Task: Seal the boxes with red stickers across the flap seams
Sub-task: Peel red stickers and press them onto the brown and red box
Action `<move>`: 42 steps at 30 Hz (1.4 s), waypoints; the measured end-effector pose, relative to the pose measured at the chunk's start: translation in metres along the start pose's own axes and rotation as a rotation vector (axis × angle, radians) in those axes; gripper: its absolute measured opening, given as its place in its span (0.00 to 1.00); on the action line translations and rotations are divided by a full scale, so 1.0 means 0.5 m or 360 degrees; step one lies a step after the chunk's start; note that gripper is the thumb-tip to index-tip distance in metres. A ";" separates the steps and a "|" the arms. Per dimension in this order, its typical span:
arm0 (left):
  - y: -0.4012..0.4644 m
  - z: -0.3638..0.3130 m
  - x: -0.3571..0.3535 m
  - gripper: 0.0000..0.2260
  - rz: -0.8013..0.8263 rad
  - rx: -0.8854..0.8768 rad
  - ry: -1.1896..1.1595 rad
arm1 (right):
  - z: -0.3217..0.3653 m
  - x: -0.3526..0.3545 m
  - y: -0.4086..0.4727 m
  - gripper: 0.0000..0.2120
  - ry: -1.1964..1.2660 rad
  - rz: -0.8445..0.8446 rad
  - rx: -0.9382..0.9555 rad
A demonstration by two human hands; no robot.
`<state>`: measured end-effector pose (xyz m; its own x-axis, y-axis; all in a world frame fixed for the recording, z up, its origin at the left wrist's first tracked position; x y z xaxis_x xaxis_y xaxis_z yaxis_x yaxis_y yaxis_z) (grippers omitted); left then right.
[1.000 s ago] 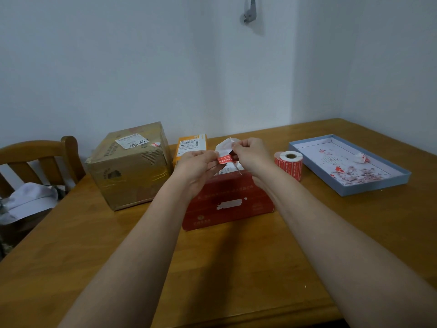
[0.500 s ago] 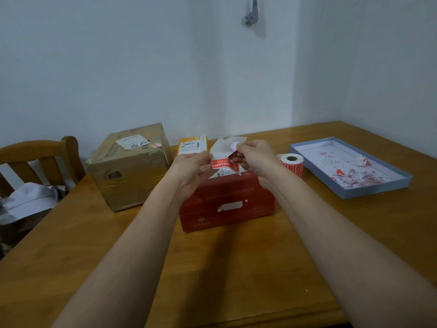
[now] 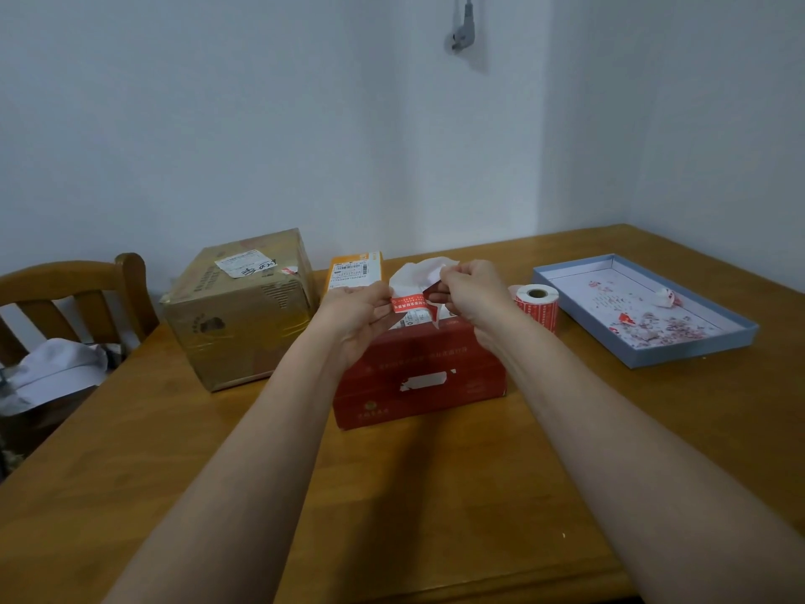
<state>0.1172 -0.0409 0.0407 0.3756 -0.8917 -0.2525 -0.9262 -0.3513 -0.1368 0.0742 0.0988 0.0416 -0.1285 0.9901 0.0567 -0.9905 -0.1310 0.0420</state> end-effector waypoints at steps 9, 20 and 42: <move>-0.005 0.004 -0.006 0.04 0.0135 0.0092 0.0248 | 0.004 -0.008 -0.004 0.04 -0.0061 0.0057 0.0103; 0.000 0.005 -0.001 0.07 0.0087 0.0108 0.0117 | -0.004 -0.012 -0.002 0.04 0.0280 0.0257 -0.0211; 0.000 0.002 0.002 0.18 0.0013 0.0073 0.0038 | -0.016 -0.014 0.001 0.09 -0.0300 0.0301 0.0278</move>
<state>0.1178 -0.0414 0.0393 0.3669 -0.9011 -0.2311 -0.9264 -0.3312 -0.1791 0.0741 0.0923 0.0334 -0.2819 0.9226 0.2633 -0.9244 -0.3347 0.1830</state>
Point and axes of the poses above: each hand's wrist, its own y-axis towards the middle knuckle, its own x-axis out of the back of the hand, z = x × y, the point moved 2 cm from there along y, towards the middle knuckle, and after that the axes turned 2 degrees about -y, right-handed, at the moved point
